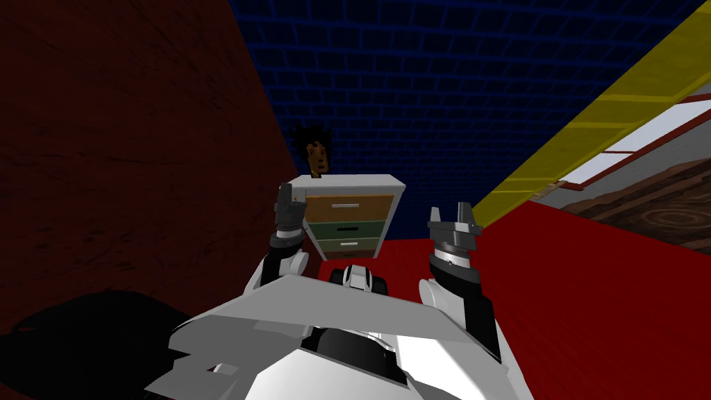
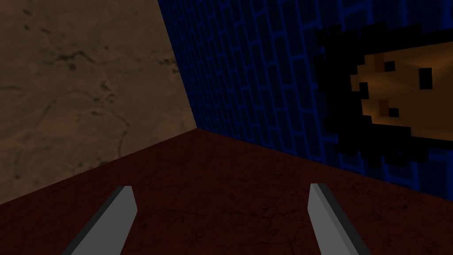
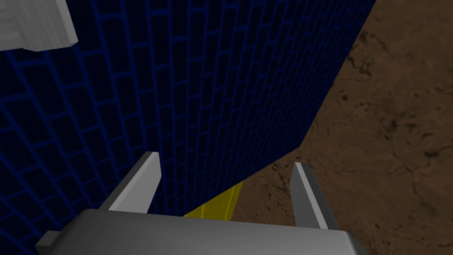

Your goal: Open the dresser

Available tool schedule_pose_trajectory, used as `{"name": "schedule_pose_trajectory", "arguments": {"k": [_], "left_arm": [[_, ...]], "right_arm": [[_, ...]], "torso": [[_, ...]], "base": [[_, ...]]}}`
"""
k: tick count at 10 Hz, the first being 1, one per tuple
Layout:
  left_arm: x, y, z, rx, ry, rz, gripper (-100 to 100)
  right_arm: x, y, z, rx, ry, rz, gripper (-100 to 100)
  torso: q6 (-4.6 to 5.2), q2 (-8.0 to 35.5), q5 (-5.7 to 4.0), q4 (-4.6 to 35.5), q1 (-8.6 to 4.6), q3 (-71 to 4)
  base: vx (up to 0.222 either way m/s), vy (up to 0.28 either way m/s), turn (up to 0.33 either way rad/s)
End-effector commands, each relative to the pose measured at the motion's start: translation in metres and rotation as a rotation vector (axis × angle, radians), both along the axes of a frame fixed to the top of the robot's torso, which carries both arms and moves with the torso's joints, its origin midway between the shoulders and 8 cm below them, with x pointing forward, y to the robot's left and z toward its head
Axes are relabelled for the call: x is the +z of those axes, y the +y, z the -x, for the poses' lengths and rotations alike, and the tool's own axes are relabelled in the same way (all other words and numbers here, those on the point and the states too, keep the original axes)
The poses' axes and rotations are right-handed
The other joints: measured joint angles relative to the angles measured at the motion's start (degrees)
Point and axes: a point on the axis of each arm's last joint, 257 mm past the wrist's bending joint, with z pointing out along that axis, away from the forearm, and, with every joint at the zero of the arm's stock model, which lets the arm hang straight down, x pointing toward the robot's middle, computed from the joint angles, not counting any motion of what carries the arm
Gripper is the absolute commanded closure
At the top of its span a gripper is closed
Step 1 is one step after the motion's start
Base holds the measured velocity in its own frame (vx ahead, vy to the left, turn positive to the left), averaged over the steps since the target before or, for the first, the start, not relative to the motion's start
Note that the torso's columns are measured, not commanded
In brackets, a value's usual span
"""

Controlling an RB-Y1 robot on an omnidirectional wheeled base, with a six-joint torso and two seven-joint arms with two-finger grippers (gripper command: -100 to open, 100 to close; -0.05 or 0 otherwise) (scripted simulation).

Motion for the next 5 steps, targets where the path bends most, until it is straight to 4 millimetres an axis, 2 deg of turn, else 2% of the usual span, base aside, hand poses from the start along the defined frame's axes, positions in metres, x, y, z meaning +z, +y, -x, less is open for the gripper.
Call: {"name": "schedule_pose_trajectory", "arguments": {"k": [1, 5], "left_arm": [[-0.014, -0.004, -0.014, -0.01, 0.074, -0.044, -100], [-0.032, 0.001, -0.034, 0.005, 0.165, -0.052, -100]], "right_arm": [[0.0, 0.0, 0.0, 0.0, 0.0, 0.0, 0], [0.0, 0.0, 0.0, 0.0, 0.0, 0.0, 0]], "torso": [[0.0, 0.5, -0.01, 0.6, -0.02, -1.1], [0.0, 0.8, 0.0, 0.8, 0.02, -1.4]], "base": [[0.002, -0.031, 0.006], [0.004, -0.038, 0.006]]}}
